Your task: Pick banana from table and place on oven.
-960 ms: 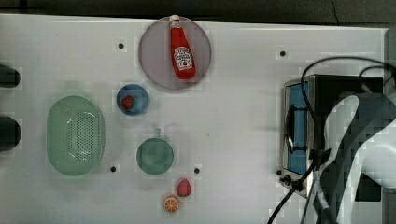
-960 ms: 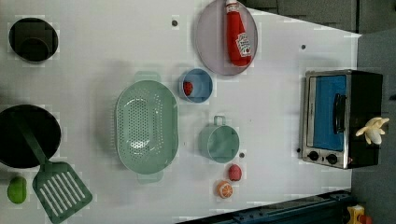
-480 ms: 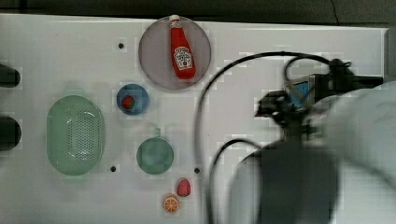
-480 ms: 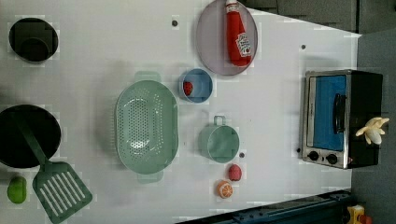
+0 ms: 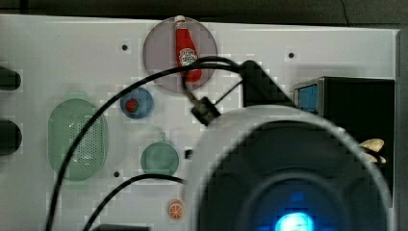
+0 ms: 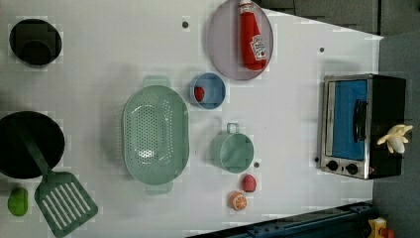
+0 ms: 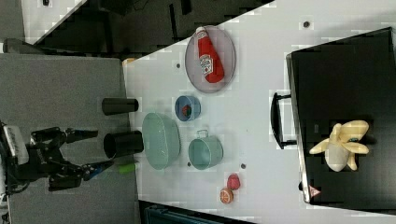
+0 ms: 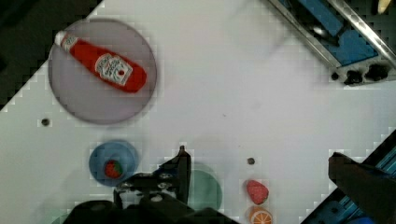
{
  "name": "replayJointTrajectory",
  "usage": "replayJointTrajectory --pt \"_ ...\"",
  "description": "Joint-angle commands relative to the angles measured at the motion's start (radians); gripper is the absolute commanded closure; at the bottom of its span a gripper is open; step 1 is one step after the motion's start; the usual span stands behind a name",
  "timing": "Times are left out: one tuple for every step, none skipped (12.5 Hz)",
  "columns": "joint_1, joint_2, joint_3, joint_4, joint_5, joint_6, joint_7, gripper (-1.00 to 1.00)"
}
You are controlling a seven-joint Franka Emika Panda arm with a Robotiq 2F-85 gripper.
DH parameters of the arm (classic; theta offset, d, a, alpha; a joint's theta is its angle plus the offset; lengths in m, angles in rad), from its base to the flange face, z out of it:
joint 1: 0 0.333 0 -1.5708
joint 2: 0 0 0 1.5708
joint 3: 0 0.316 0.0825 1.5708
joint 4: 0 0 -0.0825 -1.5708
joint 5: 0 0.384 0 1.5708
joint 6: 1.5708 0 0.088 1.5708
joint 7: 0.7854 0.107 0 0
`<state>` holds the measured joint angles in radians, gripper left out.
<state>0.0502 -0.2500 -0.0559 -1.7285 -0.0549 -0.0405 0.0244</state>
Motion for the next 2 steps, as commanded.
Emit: replayJointTrajectory --pt "-0.022 0.018 -0.016 -0.013 -0.002 -0.015 0.069 -1.00" --pt "-0.022 0.018 -0.015 -0.013 -0.002 -0.015 0.069 -1.00"
